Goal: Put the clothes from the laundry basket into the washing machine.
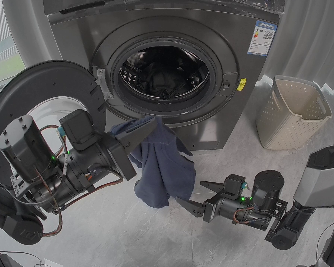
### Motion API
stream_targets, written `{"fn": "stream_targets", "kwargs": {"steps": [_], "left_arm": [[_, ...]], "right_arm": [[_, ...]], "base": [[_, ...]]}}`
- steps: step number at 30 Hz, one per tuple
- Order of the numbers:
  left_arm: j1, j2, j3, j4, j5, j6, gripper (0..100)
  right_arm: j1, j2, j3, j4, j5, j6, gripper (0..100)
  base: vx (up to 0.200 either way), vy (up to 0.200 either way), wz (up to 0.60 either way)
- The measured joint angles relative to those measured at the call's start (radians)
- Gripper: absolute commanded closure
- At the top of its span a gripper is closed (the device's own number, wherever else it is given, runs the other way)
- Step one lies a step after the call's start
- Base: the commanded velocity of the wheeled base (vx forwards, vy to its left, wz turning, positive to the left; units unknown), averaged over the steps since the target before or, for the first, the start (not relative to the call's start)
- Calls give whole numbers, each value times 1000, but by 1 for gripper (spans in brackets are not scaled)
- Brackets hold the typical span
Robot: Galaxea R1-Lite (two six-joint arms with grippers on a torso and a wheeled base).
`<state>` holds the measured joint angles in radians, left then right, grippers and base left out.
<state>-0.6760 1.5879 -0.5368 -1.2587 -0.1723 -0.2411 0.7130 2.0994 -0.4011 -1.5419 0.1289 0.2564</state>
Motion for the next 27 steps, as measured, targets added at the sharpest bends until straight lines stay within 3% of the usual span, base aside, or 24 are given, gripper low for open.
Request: {"fn": "stream_targets", "kwargs": {"steps": [12,13,19,27], "left_arm": [[0,2,-3,-1,0,0,100],[0,2,-3,0,1,0,100],[9,3,1,-1,4,1,100],[33,2,6,-1,7,1,100]], "right_arm": [[-7,94,-131,-1,2,19,0],[-7,99,-139,0,3,19,100],[-5,108,-169,-1,2,19,100],[-9,46,-138,0,-1,23,100]], "base": [[0,0,0],[0,0,0],[0,0,0],[0,0,0]]}}
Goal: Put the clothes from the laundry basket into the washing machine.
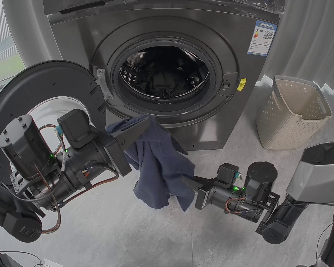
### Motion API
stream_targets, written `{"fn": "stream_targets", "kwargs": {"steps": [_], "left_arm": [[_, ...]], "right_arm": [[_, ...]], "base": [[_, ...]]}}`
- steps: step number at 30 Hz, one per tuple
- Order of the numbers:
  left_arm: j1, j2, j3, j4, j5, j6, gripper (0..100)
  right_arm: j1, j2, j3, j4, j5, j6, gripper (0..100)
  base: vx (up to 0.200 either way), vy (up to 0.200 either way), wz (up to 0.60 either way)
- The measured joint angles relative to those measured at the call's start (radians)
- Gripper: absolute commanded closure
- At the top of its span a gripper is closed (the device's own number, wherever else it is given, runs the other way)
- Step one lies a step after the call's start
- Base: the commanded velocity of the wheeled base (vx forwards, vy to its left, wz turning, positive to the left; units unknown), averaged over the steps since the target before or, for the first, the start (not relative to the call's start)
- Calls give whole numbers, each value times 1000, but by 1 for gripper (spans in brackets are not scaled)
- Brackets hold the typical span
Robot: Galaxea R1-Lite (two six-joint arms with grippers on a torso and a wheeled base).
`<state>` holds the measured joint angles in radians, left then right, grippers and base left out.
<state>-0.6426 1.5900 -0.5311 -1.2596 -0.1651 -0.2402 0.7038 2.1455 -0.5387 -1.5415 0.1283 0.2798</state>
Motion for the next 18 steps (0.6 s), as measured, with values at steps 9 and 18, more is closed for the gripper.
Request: {"fn": "stream_targets", "kwargs": {"steps": [9,18], "left_arm": [[35,-35,10,0,18,9,100],[50,-91,69,-26,56,8,100]], "right_arm": [[-8,-213,90,1,-37,3,100],[-25,-367,123,1,-56,51,100]], "base": [[0,0,0],[0,0,0]]}}
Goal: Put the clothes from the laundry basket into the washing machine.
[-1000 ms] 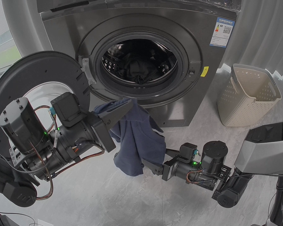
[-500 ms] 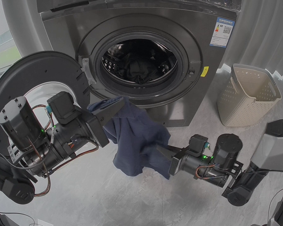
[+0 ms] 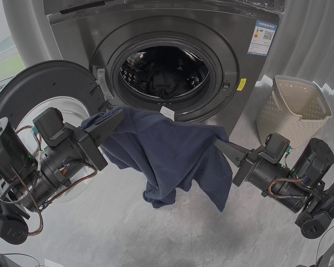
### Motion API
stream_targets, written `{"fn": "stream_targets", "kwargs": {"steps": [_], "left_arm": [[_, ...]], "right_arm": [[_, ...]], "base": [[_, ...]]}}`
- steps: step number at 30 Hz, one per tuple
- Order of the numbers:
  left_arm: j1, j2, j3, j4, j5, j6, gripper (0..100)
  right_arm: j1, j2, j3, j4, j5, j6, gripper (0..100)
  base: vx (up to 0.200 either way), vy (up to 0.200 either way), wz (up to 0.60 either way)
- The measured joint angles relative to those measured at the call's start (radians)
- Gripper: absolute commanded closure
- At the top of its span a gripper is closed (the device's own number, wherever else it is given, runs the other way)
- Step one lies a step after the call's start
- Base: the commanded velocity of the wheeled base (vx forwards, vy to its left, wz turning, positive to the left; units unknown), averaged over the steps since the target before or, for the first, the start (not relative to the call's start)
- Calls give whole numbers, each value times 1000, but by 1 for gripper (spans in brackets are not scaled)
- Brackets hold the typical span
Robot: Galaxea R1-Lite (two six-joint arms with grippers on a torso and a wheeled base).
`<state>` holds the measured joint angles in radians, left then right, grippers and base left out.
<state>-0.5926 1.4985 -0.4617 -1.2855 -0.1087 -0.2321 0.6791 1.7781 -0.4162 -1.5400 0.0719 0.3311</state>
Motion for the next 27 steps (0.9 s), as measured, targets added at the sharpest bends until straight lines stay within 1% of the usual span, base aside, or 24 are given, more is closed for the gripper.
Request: {"fn": "stream_targets", "kwargs": {"steps": [4,6,10,15,25,27], "left_arm": [[11,-13,18,-48,5,-3,100],[13,-14,21,-52,9,1,100],[14,-15,21,-56,22,12,100],[15,-16,33,-58,28,16,100],[14,-15,30,-61,28,18,100],[13,-16,26,-61,28,18,100]], "right_arm": [[-7,-23,-9,0,0,0,100],[-13,-28,-21,1,1,0,100],[-29,-34,-77,0,-1,-2,100],[-46,-39,-124,-1,-5,-11,100],[-54,-57,-124,-1,-5,-40,100],[-54,-60,-121,-1,-4,-55,100]], "base": [[0,0,0],[0,0,0],[0,0,0],[0,0,0],[0,0,0],[0,0,0]]}}
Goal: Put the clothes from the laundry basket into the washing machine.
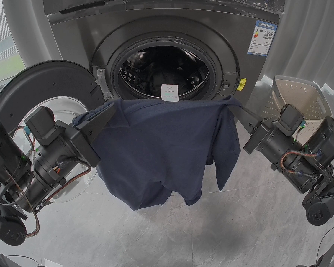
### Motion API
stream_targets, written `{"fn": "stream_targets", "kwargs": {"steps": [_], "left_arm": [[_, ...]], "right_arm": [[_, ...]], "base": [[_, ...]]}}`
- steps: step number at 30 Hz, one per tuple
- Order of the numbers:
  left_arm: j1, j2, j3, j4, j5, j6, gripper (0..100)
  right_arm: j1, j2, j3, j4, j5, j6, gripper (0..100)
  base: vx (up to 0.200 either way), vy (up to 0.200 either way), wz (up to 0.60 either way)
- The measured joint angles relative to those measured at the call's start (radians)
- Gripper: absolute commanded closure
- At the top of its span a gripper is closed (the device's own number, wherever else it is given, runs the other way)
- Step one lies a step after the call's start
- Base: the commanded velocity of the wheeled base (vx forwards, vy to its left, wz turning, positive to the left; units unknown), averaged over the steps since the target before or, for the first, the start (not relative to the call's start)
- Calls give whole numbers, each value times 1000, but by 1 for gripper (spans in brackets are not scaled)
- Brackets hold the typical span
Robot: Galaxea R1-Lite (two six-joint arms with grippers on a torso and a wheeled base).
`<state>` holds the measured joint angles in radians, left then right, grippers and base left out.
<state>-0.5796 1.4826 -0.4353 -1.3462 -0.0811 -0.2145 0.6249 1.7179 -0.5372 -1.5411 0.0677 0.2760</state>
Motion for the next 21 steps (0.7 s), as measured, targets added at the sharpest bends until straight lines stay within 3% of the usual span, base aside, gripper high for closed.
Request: {"fn": "stream_targets", "kwargs": {"steps": [5,21], "left_arm": [[-9,-5,-12,0,0,0,100],[-14,-5,-8,-1,-6,1,100]], "right_arm": [[-1,-20,13,1,0,-21,100],[-1,-48,18,1,-2,-28,100]], "base": [[0,0,0],[0,0,0]]}}
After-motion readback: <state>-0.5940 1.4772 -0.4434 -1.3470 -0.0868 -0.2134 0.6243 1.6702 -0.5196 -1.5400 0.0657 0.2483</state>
